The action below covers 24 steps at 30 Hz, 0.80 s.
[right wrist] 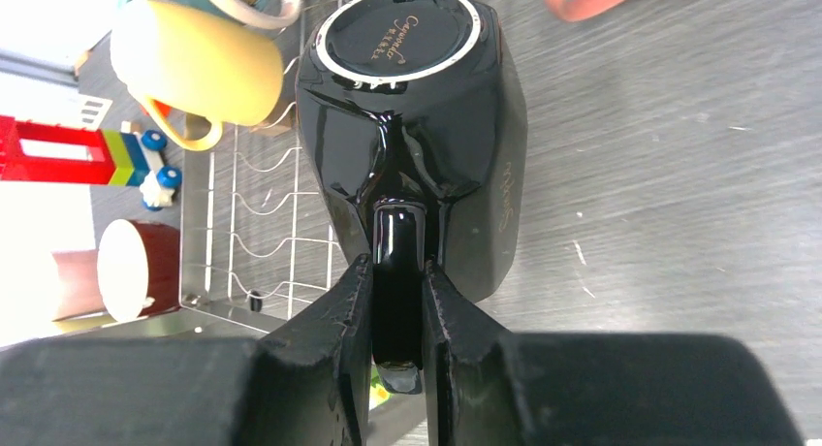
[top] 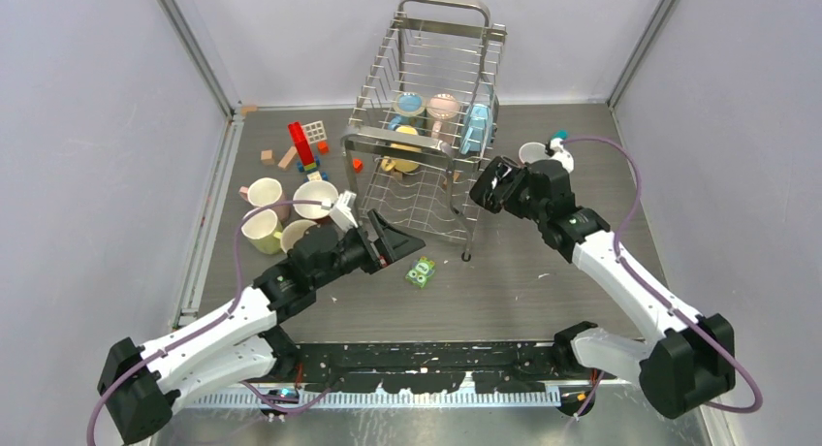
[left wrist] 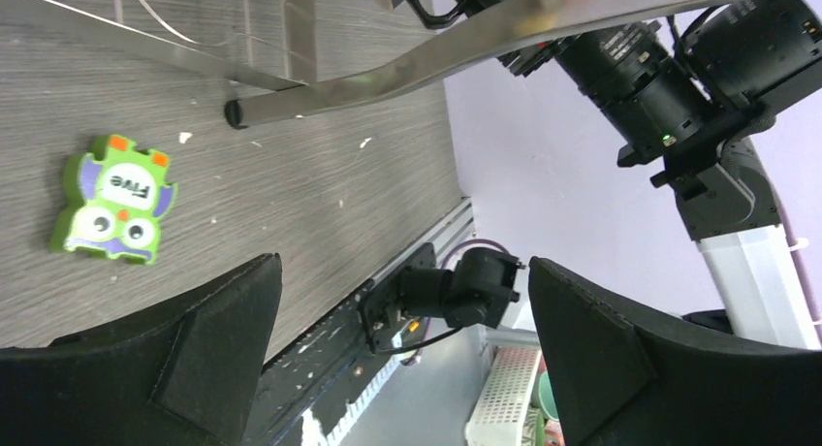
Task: Unload the cups from the dish rack
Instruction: Unload the cup from the dish rack, then place the cup at the center of the board.
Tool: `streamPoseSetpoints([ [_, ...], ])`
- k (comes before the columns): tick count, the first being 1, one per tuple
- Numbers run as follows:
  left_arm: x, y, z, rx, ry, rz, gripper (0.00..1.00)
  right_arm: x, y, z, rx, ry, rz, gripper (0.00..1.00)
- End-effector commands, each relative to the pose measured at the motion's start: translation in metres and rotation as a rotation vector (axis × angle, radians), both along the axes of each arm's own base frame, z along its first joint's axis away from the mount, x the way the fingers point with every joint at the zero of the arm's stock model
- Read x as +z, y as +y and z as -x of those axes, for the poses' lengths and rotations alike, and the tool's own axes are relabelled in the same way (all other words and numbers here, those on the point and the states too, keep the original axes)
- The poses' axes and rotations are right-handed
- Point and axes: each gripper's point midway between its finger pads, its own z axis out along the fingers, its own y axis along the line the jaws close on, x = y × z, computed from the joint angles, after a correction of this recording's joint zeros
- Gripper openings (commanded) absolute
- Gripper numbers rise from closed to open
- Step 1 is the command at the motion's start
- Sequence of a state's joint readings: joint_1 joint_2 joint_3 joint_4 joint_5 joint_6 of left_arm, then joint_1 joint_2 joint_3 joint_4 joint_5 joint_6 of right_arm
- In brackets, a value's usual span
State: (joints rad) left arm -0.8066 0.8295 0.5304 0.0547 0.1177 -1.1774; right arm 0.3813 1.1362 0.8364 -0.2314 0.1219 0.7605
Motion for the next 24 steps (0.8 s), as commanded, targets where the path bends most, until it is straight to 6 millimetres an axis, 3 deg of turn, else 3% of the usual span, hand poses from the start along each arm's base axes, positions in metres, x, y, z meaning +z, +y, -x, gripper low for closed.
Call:
streamPoseSetpoints([
  [1,0.032,-0.011,-0.007,0.046,-0.072,0.122,1.0,0.06,-0.023,-0.001,-0.108,-0.154,-0.008,0.01],
  [8,0.033,-0.021,0.001,0.068,-0.054,0.192,1.0,0.072,-0.037,0.027,-0.134,-0.143,-0.018,0.01],
  [14,0.029,-0.029,0.013,0.083,-0.031,0.221,1.0,0.076,-0.045,0.063,-0.132,-0.084,-0.045,0.01],
  [24,0.011,-0.05,0.032,0.08,0.048,0.239,1.0,0.059,-0.044,0.117,-0.1,0.013,-0.131,0.01],
])
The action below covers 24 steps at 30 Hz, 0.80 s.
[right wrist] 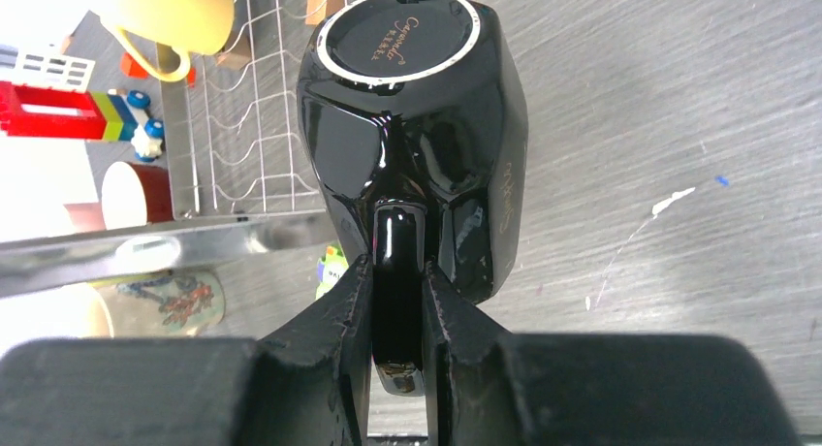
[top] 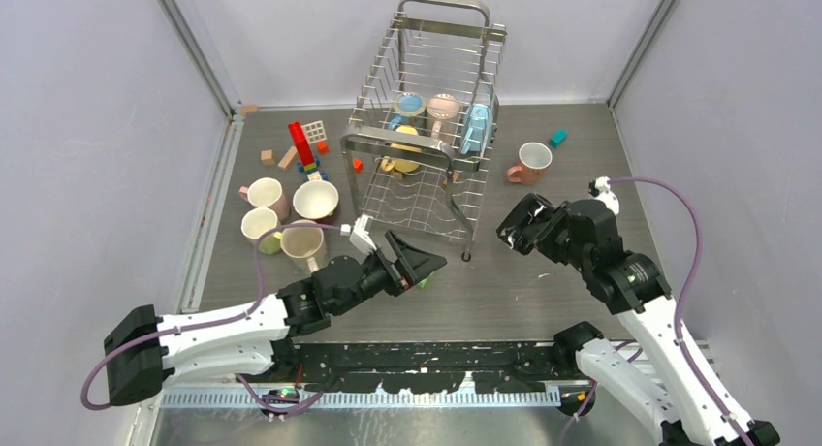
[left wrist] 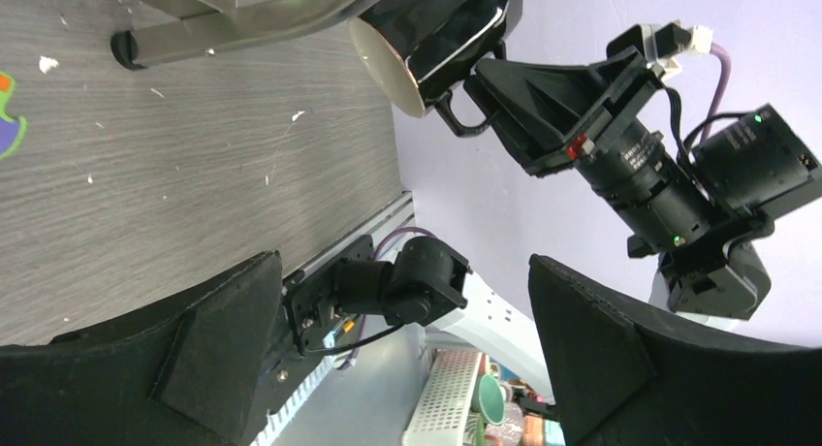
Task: Unload the cups from the dish rack
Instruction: Place the cup at the center of the board.
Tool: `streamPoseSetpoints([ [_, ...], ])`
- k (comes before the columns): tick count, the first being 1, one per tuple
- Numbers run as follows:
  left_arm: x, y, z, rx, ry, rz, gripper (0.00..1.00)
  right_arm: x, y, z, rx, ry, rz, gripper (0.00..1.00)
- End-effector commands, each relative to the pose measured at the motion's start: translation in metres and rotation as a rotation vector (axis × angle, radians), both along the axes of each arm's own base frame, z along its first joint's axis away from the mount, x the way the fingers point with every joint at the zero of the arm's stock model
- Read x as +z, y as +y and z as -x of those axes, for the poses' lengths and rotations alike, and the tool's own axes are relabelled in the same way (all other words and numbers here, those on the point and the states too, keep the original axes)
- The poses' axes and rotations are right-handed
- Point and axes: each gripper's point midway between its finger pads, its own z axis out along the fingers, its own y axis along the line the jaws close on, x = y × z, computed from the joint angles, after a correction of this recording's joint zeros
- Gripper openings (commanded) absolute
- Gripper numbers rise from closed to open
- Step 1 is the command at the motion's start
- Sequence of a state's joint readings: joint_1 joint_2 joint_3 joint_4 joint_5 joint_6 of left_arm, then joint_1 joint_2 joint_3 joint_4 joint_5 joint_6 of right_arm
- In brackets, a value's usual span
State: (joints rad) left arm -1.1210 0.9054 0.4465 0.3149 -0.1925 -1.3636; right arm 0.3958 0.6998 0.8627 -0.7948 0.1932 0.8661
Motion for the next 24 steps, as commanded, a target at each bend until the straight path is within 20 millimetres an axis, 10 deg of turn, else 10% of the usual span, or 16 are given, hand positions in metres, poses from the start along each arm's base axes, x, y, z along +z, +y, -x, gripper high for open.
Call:
streamPoseSetpoints([
  [1,0.007,-0.006,-0.004,0.065,0.02,0.099,1.0,0.031,0.01,0.007,0.001,-0.082,-0.126,0.01],
  [24,-0.023,-0.019,-0.012,0.213,0.258,0.304,0.93,0.013,0.065,0.031,0.077,-0.002,-0.344,0.01],
])
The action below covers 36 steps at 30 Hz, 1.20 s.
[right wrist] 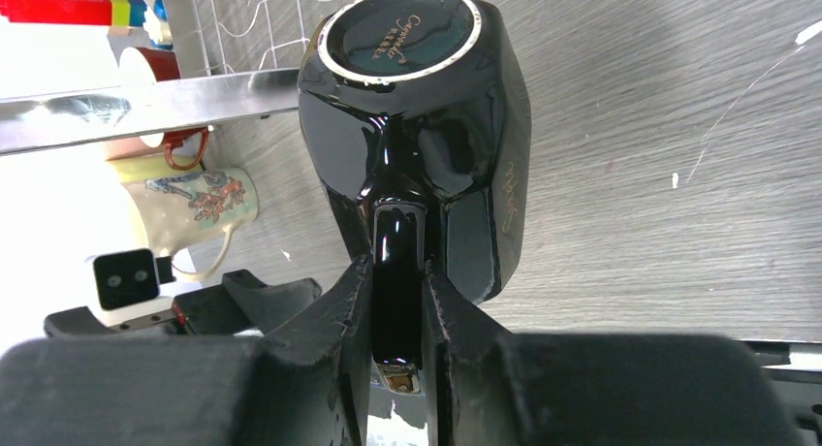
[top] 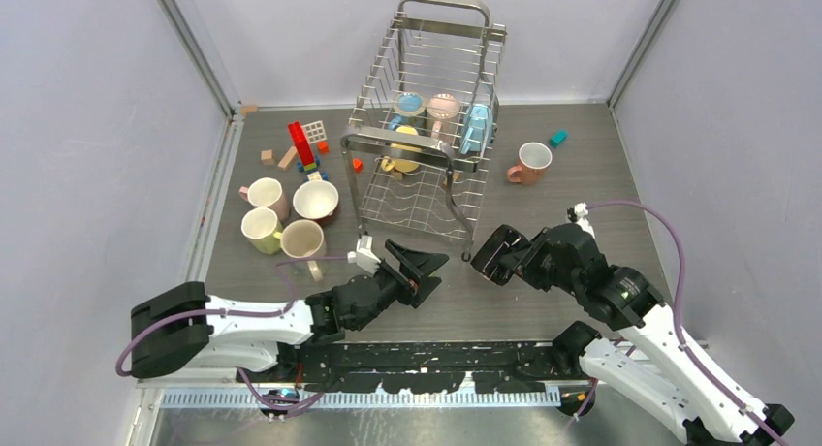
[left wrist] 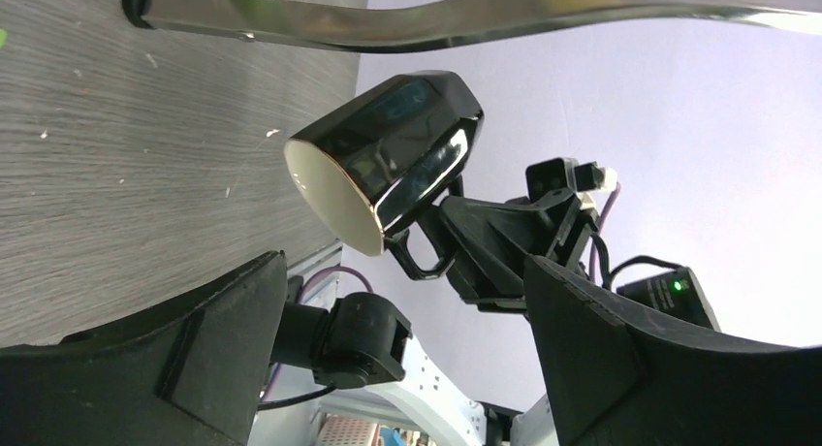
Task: Unload the cups from the dish rack
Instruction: Place the cup at the center of the board.
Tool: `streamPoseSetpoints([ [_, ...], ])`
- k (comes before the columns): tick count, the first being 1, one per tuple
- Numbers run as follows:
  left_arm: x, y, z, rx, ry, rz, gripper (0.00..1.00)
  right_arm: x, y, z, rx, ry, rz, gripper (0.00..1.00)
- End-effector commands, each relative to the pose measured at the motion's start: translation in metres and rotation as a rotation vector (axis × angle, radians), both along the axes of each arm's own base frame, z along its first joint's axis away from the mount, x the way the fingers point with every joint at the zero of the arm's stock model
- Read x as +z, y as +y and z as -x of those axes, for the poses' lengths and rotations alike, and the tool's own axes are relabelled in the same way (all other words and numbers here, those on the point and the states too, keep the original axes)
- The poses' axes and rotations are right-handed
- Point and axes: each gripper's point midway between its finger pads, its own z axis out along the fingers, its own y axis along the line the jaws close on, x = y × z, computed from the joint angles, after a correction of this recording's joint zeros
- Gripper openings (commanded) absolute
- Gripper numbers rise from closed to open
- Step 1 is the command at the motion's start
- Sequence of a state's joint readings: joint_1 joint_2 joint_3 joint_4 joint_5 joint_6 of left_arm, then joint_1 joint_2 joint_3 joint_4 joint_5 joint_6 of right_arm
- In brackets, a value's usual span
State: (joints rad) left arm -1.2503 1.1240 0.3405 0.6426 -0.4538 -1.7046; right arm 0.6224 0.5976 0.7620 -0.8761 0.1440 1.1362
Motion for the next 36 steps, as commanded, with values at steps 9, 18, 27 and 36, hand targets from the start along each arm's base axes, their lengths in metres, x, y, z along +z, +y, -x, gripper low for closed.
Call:
streamPoseSetpoints([
  [9,0.002,-0.005,-0.009,0.06,0.072,0.139,0.86,0.034,0.041,-0.02,-0.046,-0.111,-0.242,0.01],
  [18,0.0,-0.012,-0.013,0.068,0.099,0.197,0.74,0.043,0.05,-0.017,-0.072,-0.124,-0.375,0.01],
  [27,0.001,-0.016,-0.016,0.078,0.105,0.228,0.7,0.039,0.064,-0.014,-0.061,-0.104,-0.449,0.01],
  [36,0.007,-0.017,-0.021,0.096,0.092,0.298,0.58,0.037,0.079,-0.011,-0.054,-0.093,-0.564,0.01],
])
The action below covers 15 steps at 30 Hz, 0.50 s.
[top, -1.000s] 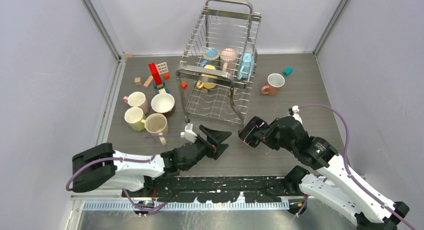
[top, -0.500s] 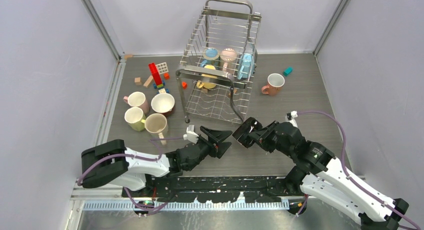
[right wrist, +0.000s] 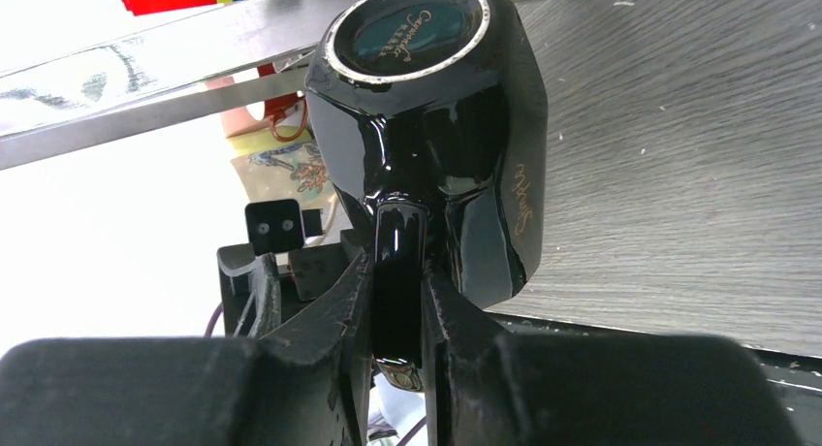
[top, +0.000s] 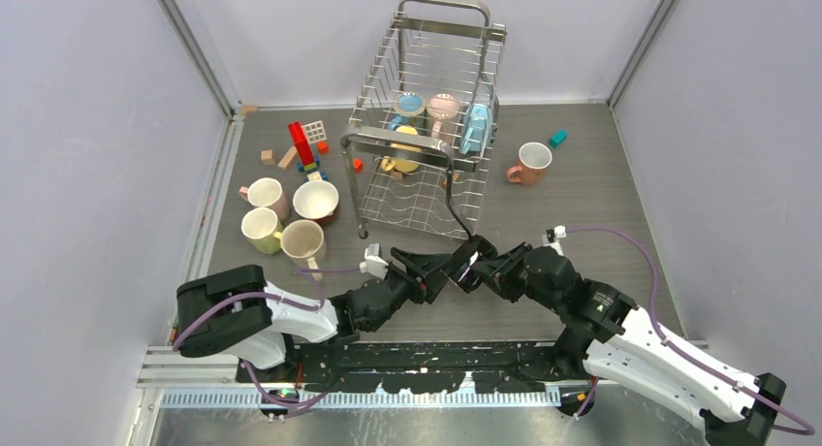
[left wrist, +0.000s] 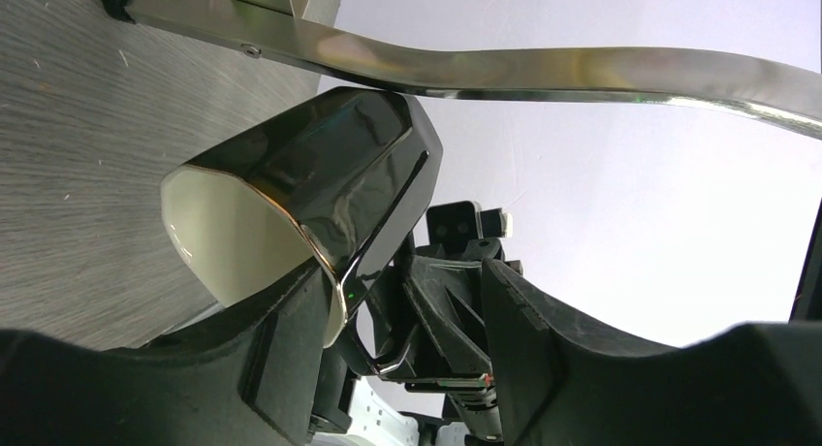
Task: Unload the cups from the dish rack
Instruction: Place the cup at the center of the board.
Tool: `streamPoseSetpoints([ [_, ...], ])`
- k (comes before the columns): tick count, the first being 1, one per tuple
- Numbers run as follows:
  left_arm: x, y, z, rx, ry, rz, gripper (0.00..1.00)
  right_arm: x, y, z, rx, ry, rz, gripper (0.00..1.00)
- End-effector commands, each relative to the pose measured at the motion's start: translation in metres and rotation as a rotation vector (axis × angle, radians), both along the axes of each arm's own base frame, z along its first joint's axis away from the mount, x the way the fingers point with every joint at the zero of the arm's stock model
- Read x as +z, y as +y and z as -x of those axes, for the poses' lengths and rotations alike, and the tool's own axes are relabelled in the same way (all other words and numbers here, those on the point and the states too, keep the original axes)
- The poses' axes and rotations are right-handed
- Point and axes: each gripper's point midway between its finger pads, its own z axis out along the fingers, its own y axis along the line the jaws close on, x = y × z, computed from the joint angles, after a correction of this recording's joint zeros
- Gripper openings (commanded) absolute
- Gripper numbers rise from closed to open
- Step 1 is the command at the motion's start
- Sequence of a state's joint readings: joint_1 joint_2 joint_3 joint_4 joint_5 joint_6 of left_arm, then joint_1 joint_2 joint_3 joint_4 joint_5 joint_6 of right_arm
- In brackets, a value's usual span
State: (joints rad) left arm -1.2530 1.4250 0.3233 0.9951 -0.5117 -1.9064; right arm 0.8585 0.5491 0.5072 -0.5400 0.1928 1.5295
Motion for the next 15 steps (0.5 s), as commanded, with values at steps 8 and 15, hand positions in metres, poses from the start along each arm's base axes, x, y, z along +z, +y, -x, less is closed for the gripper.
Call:
streamPoseSetpoints([
  [8,0.042,0.007,-0.007,0.059,-0.061,0.155,0.5,0.067,0.025,-0.013,-0.029,-0.135,-0.3,0.01],
  [15,0.059,0.008,-0.007,0.063,-0.099,0.178,0.45,0.079,0.034,-0.01,0.001,-0.139,-0.371,0.01],
])
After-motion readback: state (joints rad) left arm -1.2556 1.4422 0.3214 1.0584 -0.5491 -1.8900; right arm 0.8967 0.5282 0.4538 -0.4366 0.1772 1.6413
